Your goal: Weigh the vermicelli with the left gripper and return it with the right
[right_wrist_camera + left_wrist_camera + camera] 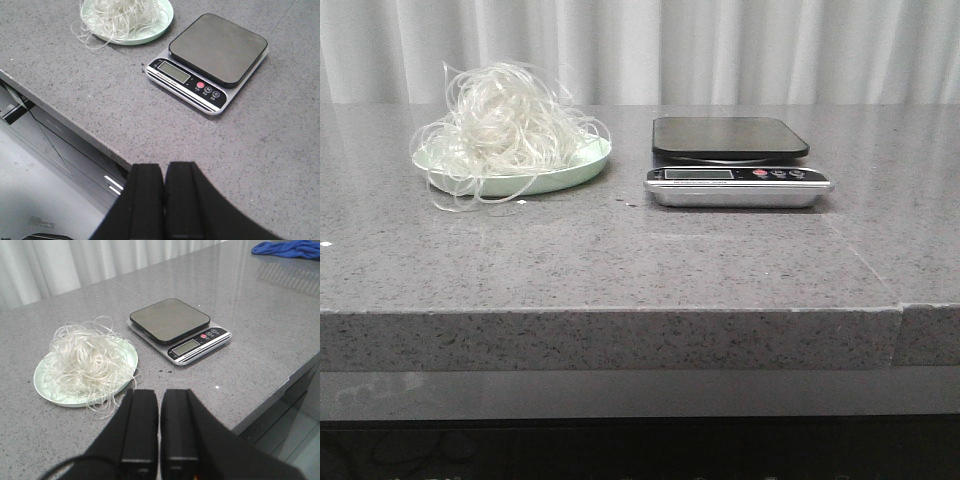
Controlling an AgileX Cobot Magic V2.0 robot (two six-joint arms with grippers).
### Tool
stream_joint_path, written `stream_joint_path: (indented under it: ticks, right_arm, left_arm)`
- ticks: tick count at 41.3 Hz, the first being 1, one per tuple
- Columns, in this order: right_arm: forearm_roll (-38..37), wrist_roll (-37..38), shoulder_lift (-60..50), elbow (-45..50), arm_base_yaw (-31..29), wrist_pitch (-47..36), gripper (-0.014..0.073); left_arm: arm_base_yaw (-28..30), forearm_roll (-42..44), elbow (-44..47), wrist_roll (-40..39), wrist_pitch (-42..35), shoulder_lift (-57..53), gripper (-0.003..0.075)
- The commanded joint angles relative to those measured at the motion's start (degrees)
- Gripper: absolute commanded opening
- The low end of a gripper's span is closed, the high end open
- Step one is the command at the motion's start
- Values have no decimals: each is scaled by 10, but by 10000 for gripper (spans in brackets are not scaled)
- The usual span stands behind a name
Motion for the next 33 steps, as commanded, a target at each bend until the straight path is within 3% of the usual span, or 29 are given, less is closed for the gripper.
stream_joint_path:
  ticks: [1,10,21,33]
  right_arm:
    - [-5,-2,0,-14,-3,-33,159]
    - [-5,-2,0,-14,-3,-32,159]
    - [-5,-2,0,-14,-3,-32,159]
    - [-5,-2,0,-14,-3,-32,159]
  left_arm:
    - [17,1,-14,-6,-45,-12,141]
    - [130,1,33,-6,-66,-61,141]
    - [288,0,170,-6,-136,-157,141]
    - [378,-34,316,-6,-250,-259,141]
